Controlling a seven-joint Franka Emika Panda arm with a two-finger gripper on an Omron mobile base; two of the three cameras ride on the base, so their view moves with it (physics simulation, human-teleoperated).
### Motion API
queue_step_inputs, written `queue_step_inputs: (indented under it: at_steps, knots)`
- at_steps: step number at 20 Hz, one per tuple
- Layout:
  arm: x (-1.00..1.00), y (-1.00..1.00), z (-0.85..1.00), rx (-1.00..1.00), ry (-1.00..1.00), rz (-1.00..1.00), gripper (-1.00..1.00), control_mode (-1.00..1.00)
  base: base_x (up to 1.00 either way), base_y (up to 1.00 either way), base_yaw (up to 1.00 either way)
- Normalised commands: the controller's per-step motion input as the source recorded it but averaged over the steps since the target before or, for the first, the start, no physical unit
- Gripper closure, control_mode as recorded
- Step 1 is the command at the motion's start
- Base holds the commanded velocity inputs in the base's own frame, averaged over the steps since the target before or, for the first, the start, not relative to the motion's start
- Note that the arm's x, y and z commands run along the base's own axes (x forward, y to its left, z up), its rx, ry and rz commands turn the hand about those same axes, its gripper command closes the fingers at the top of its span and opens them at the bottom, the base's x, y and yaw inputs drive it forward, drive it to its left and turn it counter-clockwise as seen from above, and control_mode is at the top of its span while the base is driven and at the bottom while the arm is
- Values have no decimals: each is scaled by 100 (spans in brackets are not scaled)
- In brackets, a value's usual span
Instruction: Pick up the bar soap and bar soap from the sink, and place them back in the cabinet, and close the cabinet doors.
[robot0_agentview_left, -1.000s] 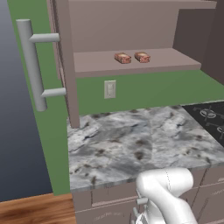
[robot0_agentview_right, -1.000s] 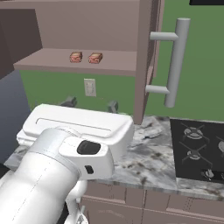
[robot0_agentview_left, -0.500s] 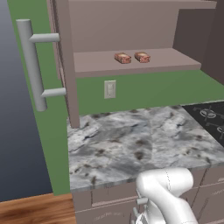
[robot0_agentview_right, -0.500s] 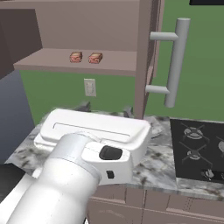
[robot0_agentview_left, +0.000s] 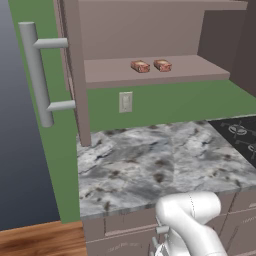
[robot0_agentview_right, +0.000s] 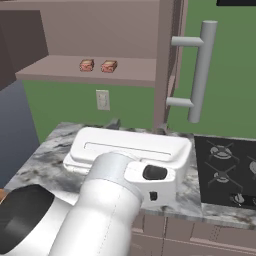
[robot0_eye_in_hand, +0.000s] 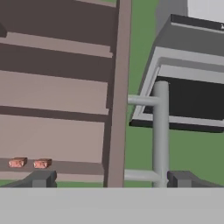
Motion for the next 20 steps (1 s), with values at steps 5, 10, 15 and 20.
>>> queue_step_inputs:
  at_steps: [5,10,15,20]
  knots:
    - [19,-25,-14,0,2,5,-100,-100,0,0,0]
    - [20,-22,-14,0,1,6,-100,-100,0,0,0]
    - [28,-16,-11,0,2,5,-100,-100,0,0,0]
    - [32,-17,-1,1,3,5,-100,-100,0,0,0]
